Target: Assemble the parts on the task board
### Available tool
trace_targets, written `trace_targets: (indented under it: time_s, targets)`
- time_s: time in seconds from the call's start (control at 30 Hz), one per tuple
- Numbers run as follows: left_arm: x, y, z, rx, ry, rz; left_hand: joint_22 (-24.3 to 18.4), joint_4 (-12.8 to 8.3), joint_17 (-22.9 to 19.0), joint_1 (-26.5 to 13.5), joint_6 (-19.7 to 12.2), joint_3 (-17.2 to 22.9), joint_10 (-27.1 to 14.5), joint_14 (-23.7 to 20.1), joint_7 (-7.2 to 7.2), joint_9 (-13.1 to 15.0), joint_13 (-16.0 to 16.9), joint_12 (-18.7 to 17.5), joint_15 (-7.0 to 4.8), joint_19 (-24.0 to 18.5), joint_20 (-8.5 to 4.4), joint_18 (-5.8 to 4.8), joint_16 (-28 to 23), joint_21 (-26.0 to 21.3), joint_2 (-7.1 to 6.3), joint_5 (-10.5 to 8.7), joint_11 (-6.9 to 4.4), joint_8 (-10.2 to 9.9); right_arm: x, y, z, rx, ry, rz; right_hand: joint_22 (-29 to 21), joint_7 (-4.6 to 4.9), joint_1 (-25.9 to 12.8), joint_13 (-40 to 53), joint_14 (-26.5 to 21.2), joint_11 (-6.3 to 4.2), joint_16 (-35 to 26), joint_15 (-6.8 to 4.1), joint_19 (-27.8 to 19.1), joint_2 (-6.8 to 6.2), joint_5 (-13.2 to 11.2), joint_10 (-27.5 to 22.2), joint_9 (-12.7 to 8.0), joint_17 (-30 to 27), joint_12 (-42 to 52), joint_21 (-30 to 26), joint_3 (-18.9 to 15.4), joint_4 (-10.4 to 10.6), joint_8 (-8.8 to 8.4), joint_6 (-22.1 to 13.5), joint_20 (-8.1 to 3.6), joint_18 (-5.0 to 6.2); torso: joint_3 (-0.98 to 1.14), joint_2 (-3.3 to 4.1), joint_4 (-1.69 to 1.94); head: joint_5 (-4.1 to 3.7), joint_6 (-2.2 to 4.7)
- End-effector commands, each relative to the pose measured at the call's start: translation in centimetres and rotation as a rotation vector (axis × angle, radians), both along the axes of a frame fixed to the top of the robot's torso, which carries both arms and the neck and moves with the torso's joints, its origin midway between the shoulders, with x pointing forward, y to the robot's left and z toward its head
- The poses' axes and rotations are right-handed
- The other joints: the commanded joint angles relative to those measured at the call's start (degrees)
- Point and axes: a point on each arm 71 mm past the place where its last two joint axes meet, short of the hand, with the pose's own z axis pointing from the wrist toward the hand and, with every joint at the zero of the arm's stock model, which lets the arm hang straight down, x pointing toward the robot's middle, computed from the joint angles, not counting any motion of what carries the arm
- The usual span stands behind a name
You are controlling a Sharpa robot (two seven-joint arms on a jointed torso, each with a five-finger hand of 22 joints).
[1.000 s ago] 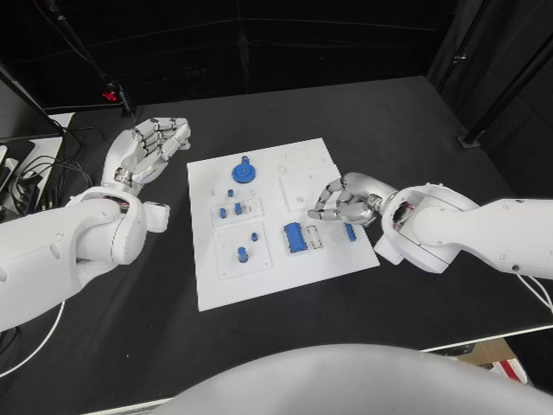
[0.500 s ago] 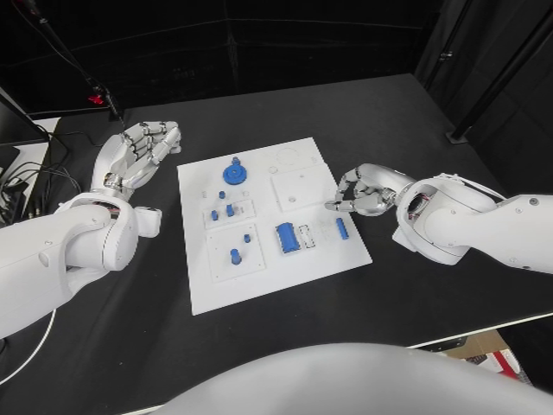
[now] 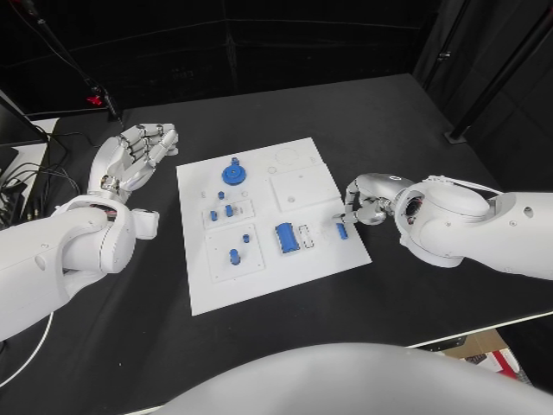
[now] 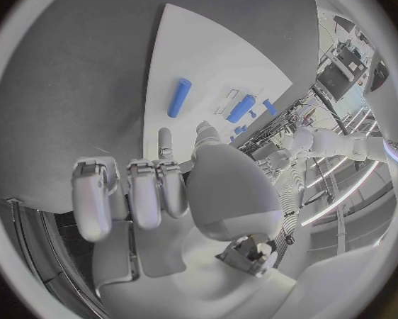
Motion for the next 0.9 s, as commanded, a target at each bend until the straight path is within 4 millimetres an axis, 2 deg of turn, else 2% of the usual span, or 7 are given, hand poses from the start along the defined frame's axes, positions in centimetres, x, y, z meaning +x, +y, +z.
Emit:
trace_targets:
  time_s: [0.03,0.3,0.47,0.6,0.73,0.9]
  targets:
    - [-0.2,-0.1,0.7,-0.029,-0.082,-0.028,-0.1,0.0,-0.1,-0.1,-0.4,-0.3,-0.4,-0.4,7.2,-0.1,-0.1,0.2,-0.05,0.0,0.02,-0.78,0.3,0.2,0.55,0.26,0.13,0.3,-0.1,-0.1,-0.1,-0.078,0.02,-0.016,15.1,-0.13,-0.7,15.1,6.2,-0.37,0.1,-0.36,6.0,-0.01,-0.3,6.0,0.0,15.1,0.2,0.2,-0.3,0.0,0.56,0.5,-0.26,-0.86,0.02,0.02,0.08,0.06,0.0]
    - [-0.2,-0.1,0.6,-0.028,-0.082,-0.026,-0.1,0.0,-0.1,-0.1,-0.4,-0.3,-0.4,-0.4,7.2,-0.1,-0.1,0.2,-0.05,0.0,0.02,-0.78,0.3,0.2,0.55,0.26,0.13,0.3,-0.1,0.2,-0.3,-0.094,0.039,-0.011,15.1,-0.29,-0.9,15.1,6.2,-0.51,0.1,-0.42,6.0,-0.01,-0.5,6.0,0.1,15.1,0.2,0.2,-0.4,0.0,0.84,0.8,-0.31,-0.86,-0.01,0.01,0.07,-0.11,0.0]
    - [-0.3,-0.1,0.6,-0.028,-0.081,-0.027,-0.1,0.0,-0.1,-0.1,-0.4,-0.4,-0.4,-0.4,7.21,-0.1,-0.1,0.3,-0.05,-0.1,0.02,-0.78,0.4,0.2,0.57,0.28,0.13,0.3,0.1,0.4,-0.7,-0.107,0.065,-0.008,15.1,-0.3,-0.9,15.1,6.2,-0.53,0.1,-0.49,6.0,0.0,-0.7,6.0,0.0,15.1,0.2,0.2,-0.4,-0.1,0.66,0.5,-0.36,-0.86,0.04,0.04,0.15,-0.06,0.0]
    - [-0.3,0.0,0.6,-0.028,-0.081,-0.025,-0.1,0.0,-0.1,-0.1,-0.4,-0.4,-0.4,-0.4,7.21,-0.1,-0.1,0.3,-0.05,-0.1,0.02,-0.78,0.4,0.2,0.57,0.28,0.13,0.3,0.2,0.6,-0.9,-0.109,0.076,-0.004,15.1,-0.28,-0.8,15.1,6.2,-0.52,0.1,-0.53,6.0,0.0,-0.8,6.0,-0.2,15.1,0.2,0.2,-0.3,-0.1,0.47,0.3,-0.4,-0.86,0.0,0.02,0.03,0.12,0.0]
    - [-0.3,0.1,0.6,-0.027,-0.081,-0.023,-0.1,0.0,-0.1,-0.1,-0.4,-0.4,-0.4,-0.4,7.21,-0.1,-0.1,0.3,-0.05,-0.1,0.02,-0.78,0.4,0.2,0.57,0.28,0.13,0.3,0.3,0.8,-1.1,-0.112,0.089,0.0,15.1,-0.25,-0.4,15.1,6.2,-0.51,0.1,-0.57,6.0,-0.18,-2.2,6.0,-0.5,15.1,0.2,0.2,-0.2,-0.1,0.26,0.1,-0.48,-0.86,-0.04,0.02,0.0,0.14,0.0]
    - [-0.3,0.0,0.6,-0.028,-0.082,-0.025,-0.1,0.0,-0.1,-0.1,-0.4,-0.4,-0.4,-0.4,7.21,-0.1,-0.1,0.3,-0.05,-0.1,0.02,-0.78,0.4,0.2,0.57,0.28,0.13,0.3,0.3,0.9,-1.3,-0.118,0.111,0.002,15.1,-0.27,0.2,15.1,6.2,-0.53,0.1,-0.57,6.0,-0.17,-2.6,6.0,-0.7,15.1,0.2,0.2,0.1,-0.3,0.19,0.0,-0.5,-0.86,0.02,0.05,0.12,0.1,0.0]
